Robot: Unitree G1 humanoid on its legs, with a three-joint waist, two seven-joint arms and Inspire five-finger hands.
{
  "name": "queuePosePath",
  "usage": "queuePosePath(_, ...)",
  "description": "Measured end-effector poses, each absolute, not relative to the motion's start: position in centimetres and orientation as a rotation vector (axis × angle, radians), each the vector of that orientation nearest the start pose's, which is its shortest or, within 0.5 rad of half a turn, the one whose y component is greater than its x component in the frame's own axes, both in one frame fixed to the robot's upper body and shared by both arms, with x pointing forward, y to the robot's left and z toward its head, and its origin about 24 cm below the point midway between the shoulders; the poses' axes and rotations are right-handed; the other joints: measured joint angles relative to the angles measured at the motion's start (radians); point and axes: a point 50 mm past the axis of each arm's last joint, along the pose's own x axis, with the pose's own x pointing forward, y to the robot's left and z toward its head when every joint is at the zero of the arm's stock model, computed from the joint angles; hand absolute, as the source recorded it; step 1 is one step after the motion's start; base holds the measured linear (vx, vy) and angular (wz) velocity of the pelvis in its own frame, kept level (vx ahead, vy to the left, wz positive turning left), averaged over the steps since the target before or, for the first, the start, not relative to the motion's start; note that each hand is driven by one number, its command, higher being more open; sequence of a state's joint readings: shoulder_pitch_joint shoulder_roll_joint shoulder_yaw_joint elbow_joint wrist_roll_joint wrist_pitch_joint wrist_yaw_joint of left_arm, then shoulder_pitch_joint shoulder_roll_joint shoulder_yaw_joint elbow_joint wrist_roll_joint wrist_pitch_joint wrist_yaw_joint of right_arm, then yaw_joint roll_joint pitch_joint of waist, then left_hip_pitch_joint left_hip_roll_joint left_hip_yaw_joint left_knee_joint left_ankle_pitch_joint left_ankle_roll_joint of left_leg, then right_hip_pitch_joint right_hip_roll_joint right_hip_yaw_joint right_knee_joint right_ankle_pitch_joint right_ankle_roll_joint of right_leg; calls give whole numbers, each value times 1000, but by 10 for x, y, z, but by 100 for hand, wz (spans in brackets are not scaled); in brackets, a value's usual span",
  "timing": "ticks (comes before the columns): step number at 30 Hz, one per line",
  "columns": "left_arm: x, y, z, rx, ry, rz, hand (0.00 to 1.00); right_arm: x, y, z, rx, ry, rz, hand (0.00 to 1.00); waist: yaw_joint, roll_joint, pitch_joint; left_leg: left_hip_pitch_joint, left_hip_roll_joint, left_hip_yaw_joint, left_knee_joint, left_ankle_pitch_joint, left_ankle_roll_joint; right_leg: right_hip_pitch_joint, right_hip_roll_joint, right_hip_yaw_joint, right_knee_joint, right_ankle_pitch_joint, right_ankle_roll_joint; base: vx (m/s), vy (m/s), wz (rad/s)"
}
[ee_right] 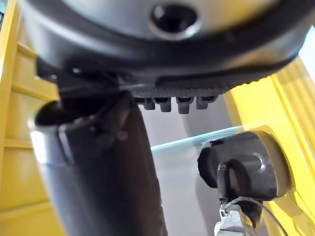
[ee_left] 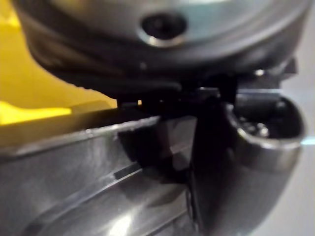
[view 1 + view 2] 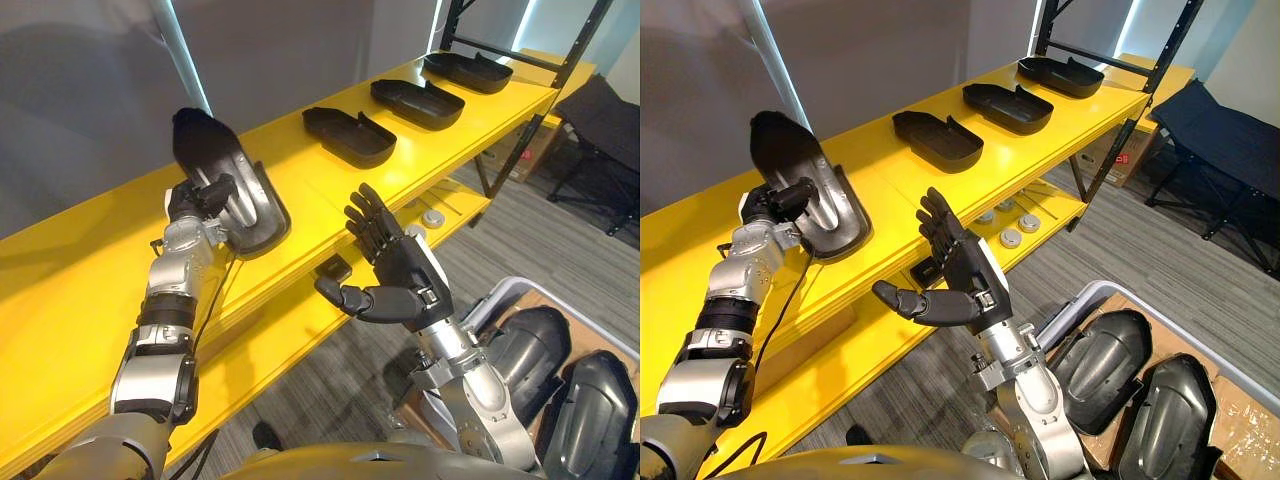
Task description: Walk over and take three plastic housings, then place them on the shelf
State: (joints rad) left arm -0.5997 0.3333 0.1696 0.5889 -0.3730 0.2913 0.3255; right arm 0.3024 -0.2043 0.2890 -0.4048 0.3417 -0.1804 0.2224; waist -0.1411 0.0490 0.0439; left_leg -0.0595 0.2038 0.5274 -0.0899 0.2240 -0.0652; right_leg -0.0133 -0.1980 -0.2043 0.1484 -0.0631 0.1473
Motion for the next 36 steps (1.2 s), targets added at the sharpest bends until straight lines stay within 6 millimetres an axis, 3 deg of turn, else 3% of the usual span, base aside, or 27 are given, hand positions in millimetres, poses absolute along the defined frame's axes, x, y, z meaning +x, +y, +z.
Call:
queuePosePath(5,349,256,71,-163,291,497,100,181,-112,83,244,-232,449,100,-1,-5,12,0,1,-4,0,2,0,0,0,-4,6,-2,-3,-6,-3,3)
queuePosePath(16,353,254,76,-157,289,470,100,181,-108,79,279,-188,452,100,-2,-5,28,4,11,12,0,8,2,0,10,13,-10,17,-2,-2,-5,-4)
queuePosePath(23,354,257,75,5,352,486,100,179,-101,79,307,-176,480,100,-13,-5,28,15,20,18,0,4,0,7,19,17,-13,14,-11,2,-3,-2)
queuePosePath(29,361,273,92,211,385,585,100,173,-86,76,356,-146,538,100,-43,-5,28,15,27,31,0,5,1,3,27,28,-26,25,-11,5,-4,-5)
queuePosePath(36,377,268,135,396,301,618,100,166,-72,75,385,-126,593,100,-43,-4,28,14,26,33,0,5,0,4,26,30,-25,29,-6,3,-1,0)
